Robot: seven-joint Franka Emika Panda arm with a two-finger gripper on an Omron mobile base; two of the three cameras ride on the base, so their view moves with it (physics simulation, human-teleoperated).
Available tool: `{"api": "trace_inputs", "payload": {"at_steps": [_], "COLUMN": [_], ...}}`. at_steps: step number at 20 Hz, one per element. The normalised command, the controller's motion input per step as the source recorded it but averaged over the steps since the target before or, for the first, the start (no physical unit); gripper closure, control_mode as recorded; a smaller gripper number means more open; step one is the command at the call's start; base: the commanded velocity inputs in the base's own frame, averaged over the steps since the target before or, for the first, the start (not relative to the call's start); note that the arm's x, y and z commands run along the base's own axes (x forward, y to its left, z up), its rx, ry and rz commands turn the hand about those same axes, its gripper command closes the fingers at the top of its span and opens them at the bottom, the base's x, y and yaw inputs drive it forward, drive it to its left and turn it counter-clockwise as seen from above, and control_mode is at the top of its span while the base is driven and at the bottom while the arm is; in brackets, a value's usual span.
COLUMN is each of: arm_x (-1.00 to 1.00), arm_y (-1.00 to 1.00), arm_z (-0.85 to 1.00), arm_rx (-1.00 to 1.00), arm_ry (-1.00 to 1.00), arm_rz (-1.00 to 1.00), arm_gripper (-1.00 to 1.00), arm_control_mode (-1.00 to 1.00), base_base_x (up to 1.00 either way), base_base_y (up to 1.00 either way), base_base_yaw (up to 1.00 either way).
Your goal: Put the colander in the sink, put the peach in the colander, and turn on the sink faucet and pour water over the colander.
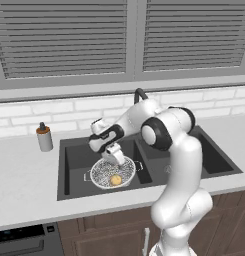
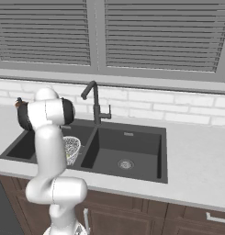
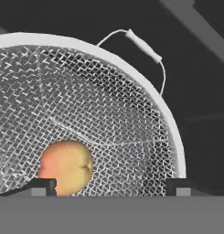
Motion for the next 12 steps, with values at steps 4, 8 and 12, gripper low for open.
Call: {"api": "trace_inputs", "payload": {"at_steps": [4, 8, 12], "arm_x": [-0.23, -0.50, -0.96], "arm_y": [-0.24, -0.15, -0.02], "arm_z": [0.45, 0.72, 1.00], "arm_rx": [0.00, 0.02, 0.08], "arm_ry": [-0.08, -0.12, -0.24], "arm_rz": [0.00, 0.00, 0.02], "arm_gripper": [-1.00, -1.00, -1.00], "arm_control_mode": [-1.00, -1.00, -1.00], "base_base_x": [0.00, 0.00, 0.00], "base_base_y": [0.00, 0.00, 0.00], "base_base_yaw": [0.00, 0.00, 0.00]}}
